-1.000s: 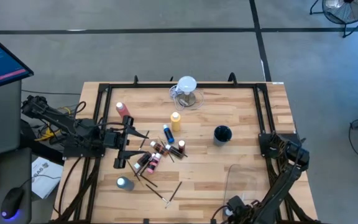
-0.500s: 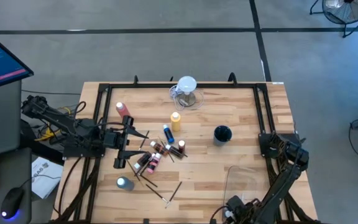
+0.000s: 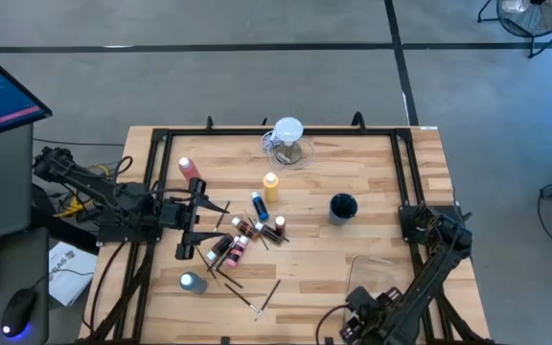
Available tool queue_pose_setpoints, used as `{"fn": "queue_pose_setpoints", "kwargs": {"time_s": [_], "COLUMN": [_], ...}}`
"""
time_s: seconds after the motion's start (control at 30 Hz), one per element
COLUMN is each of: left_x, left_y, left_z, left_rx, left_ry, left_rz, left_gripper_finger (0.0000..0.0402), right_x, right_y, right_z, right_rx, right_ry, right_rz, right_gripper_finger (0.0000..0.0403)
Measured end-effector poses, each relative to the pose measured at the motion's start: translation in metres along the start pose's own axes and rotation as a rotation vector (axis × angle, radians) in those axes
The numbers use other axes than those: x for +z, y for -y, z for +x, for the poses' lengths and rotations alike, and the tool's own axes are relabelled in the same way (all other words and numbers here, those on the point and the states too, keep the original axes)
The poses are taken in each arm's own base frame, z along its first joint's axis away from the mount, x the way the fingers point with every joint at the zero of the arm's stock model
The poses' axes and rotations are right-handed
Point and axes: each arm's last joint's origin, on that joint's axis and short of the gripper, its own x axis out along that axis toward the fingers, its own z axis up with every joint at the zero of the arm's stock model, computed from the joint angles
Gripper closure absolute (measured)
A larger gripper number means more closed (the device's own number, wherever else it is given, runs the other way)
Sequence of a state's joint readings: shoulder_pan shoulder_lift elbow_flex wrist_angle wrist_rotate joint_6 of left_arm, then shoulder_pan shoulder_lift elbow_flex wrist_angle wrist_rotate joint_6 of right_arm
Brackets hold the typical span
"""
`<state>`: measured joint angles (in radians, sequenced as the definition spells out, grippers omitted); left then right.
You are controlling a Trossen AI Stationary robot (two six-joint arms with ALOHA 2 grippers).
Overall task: Pick & Place Paint Supplies
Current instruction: Put the right small brown paint bottle into the transparent bin
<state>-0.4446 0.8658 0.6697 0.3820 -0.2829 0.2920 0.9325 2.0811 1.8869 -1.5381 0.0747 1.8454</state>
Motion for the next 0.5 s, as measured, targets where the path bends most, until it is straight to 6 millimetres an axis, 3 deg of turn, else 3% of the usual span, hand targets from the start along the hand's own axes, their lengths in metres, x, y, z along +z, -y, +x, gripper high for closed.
{"fn": "queue_pose_setpoints", "kwargs": {"time_s": [0.23,0.5], "left_x": [0.0,0.0], "left_y": [0.0,0.0], "left_z": [0.0,0.0], "left_rx": [0.0,0.0], "left_ry": [0.0,0.0], "left_rz": [0.014,0.008], "left_gripper_finger": [0.0192,0.0192], "right_x": [0.005,0.043], "right_y": [0.0,-0.01], "right_z": [-0.011,-0.029], "right_rx": [0.014,0.091], "right_ry": [0.015,0.03], "right_rz": [-0.064,-0.224], "right_gripper_finger": [0.0132,0.0132]}}
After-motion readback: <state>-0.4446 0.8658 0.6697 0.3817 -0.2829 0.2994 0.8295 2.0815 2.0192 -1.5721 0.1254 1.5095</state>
